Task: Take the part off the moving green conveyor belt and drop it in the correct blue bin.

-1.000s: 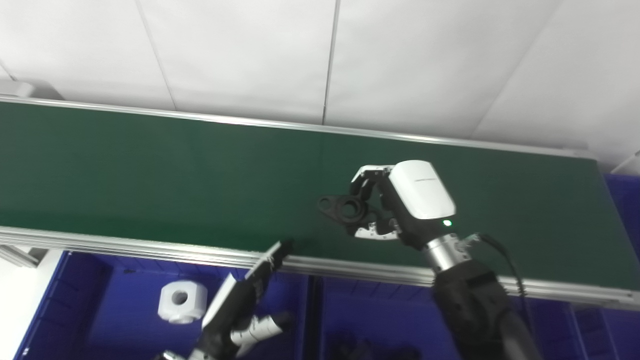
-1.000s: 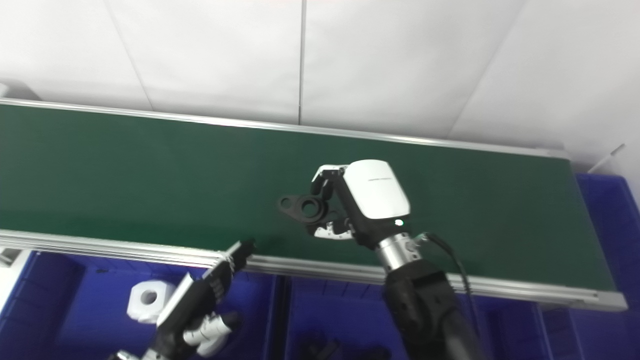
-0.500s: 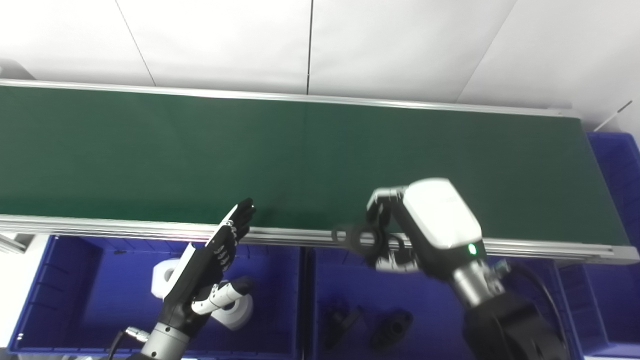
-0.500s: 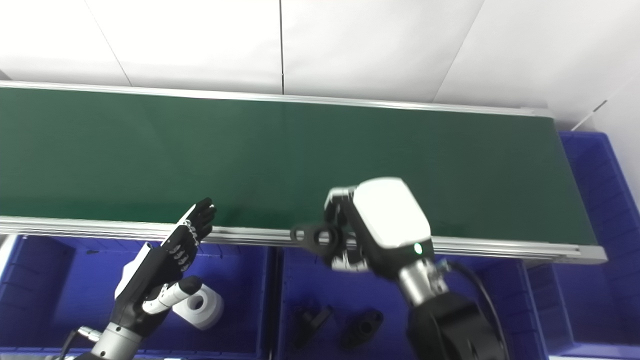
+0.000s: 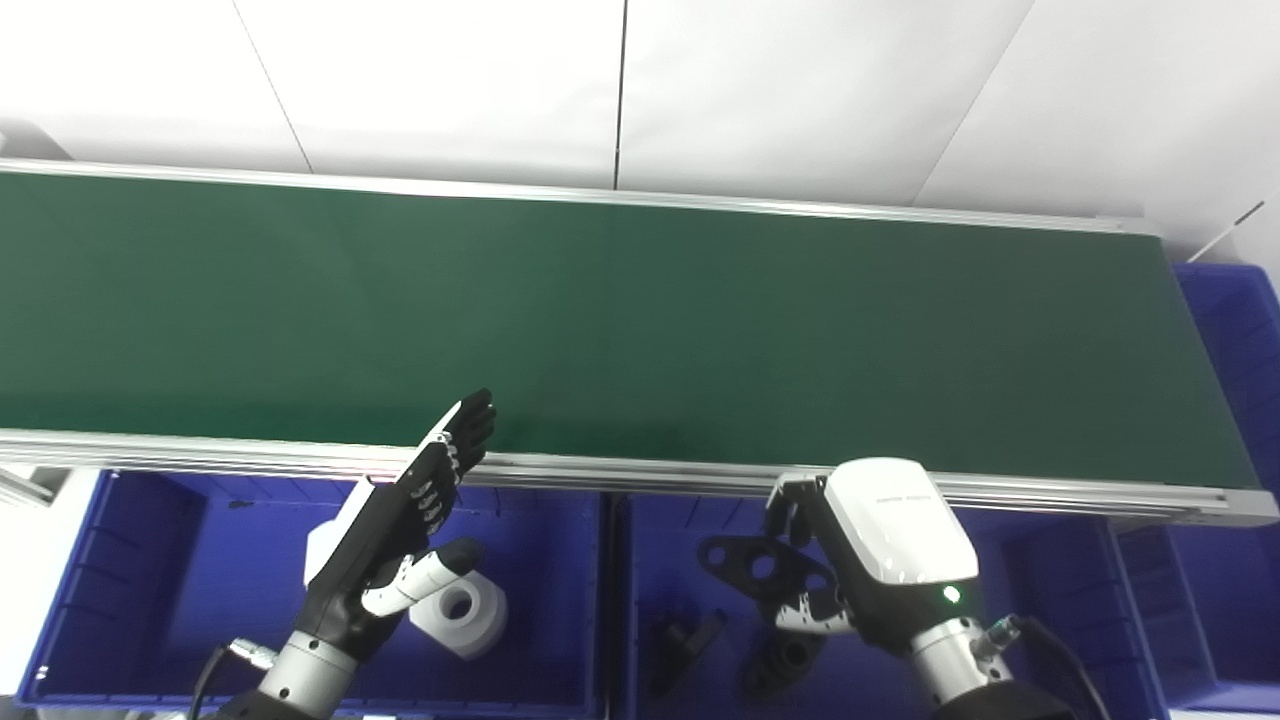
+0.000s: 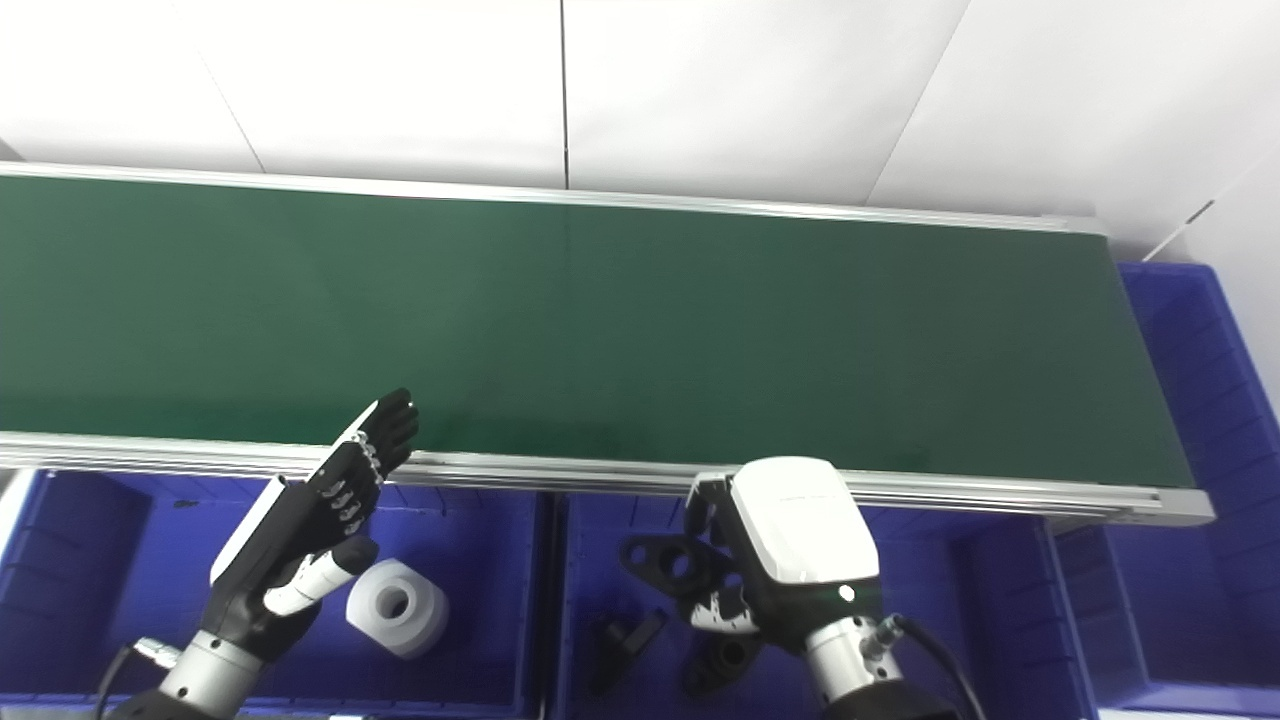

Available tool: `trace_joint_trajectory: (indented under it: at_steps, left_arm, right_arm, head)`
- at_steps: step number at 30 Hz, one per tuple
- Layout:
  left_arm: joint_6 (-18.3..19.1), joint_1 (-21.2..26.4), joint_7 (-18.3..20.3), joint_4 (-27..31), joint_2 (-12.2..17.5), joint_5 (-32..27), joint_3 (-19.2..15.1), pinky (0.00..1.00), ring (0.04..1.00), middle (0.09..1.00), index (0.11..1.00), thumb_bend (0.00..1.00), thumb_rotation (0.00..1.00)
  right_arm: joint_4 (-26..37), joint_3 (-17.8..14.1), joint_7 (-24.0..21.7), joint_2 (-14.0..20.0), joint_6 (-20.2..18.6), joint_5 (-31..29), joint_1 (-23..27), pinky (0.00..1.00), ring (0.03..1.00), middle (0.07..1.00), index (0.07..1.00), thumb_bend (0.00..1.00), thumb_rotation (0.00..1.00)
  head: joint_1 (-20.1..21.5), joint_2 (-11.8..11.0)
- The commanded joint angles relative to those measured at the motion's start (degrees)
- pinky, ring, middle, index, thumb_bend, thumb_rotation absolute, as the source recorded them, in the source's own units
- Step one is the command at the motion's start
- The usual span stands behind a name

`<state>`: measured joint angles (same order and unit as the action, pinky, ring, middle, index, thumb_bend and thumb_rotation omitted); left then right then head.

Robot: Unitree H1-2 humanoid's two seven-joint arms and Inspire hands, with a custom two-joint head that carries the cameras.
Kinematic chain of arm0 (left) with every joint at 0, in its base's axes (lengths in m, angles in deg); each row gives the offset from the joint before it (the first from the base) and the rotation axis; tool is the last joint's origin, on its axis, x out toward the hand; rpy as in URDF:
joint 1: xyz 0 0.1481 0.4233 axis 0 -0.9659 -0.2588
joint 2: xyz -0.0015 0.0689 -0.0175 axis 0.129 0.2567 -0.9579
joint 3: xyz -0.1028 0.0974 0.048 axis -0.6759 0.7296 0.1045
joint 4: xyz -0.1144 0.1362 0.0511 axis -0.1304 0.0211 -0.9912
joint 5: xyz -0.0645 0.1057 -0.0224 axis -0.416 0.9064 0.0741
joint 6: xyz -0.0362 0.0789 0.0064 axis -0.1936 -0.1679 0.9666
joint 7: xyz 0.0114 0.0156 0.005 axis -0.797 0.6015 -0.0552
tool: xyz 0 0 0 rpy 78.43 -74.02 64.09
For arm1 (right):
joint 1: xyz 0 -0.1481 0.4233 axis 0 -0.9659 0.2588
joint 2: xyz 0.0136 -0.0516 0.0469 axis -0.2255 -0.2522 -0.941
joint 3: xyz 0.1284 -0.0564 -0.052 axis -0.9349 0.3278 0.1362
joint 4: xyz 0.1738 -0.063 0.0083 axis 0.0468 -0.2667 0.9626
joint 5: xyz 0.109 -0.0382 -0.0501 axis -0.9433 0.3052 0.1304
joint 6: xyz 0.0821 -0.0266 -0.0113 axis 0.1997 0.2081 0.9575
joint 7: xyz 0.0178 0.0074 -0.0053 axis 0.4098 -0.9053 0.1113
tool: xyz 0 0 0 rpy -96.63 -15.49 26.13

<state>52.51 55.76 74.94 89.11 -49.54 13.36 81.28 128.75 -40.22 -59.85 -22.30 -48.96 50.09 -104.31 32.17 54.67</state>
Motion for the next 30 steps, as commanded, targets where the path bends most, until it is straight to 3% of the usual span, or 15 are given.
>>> trace_joint_trajectory:
  at_steps: [1,2,3,5,6,11,16,24,29,30]
  left_arm:
    - [-0.9,0.6,0.6,1.4,0.4,-0.6,-0.2,1.0,0.986,0.979,0.959,0.75,0.67]
    - [-0.9,0.6,0.7,1.4,0.4,-0.5,-0.2,1.0,0.988,0.981,0.961,0.74,0.68]
    - [-0.6,0.6,0.8,1.5,0.4,-0.8,-0.2,1.0,0.991,0.982,0.961,0.75,0.67]
    - [-0.2,0.5,0.7,1.8,0.3,-1.0,-0.3,1.0,0.992,0.983,0.961,0.75,0.66]
    - [-0.1,0.4,0.5,1.8,0.2,-0.9,-0.4,1.0,0.983,0.974,0.953,0.75,0.66]
    - [-0.3,0.5,0.6,1.7,0.0,-0.7,-0.4,1.0,0.981,0.969,0.957,0.75,0.66]
    - [-0.6,0.3,0.6,1.8,-0.1,-0.4,-0.3,0.99,0.973,0.964,0.96,0.72,0.66]
    - [0.3,0.2,0.6,2.0,0.0,0.0,-0.1,0.98,0.973,0.962,0.955,0.74,0.66]
    - [0.0,0.2,0.7,1.7,0.1,0.3,0.0,0.99,0.978,0.966,0.953,0.73,0.65]
    - [-0.1,0.1,0.6,1.8,0.0,0.4,0.1,0.98,0.978,0.964,0.952,0.72,0.65]
  right_arm:
    - [1.3,-0.9,-2.3,-1.7,1.1,4.2,0.1,0.27,0.348,0.459,0.51,0.52,0.01]
    - [1.3,-1.2,-3.3,-2.1,1.3,5.5,0.1,0.34,0.411,0.457,0.521,0.52,0.01]
    - [1.2,-1.4,-3.6,-2.5,1.7,7.2,0.0,0.38,0.452,0.517,0.579,0.67,0.2]
    - [1.0,-1.8,-3.7,-3.3,2.3,9.3,-0.1,0.4,0.467,0.555,0.614,0.77,0.32]
    - [1.0,-1.9,-3.7,-3.6,2.5,10.0,-0.1,0.46,0.523,0.608,0.644,0.84,0.4]
    - [0.9,-2.2,-6.3,-4.4,3.4,12.5,0.0,0.68,0.689,0.746,0.719,0.98,0.57]
    - [0.8,-2.8,-5.5,-4.5,4.0,11.1,-0.2,0.72,0.719,0.766,0.731,1.0,0.6]
    - [1.0,-3.2,-6.2,-5.0,4.2,9.7,0.0,0.72,0.715,0.758,0.722,1.0,0.61]
    - [2.0,-3.3,-6.5,-6.4,3.4,6.6,-0.1,0.67,0.698,0.751,0.713,1.0,0.59]
    - [2.3,-3.3,-5.4,-6.9,3.1,3.2,-0.4,0.63,0.682,0.739,0.71,1.0,0.65]
  head:
    - [0.0,-0.1]
    - [0.0,-0.1]
    - [-0.2,-0.1]
    - [-0.2,0.0]
    - [-0.2,0.0]
    - [-0.8,-0.1]
    - [-1.4,-0.2]
    - [-2.1,-0.2]
    - [-3.2,-0.2]
    - [-4.4,-0.4]
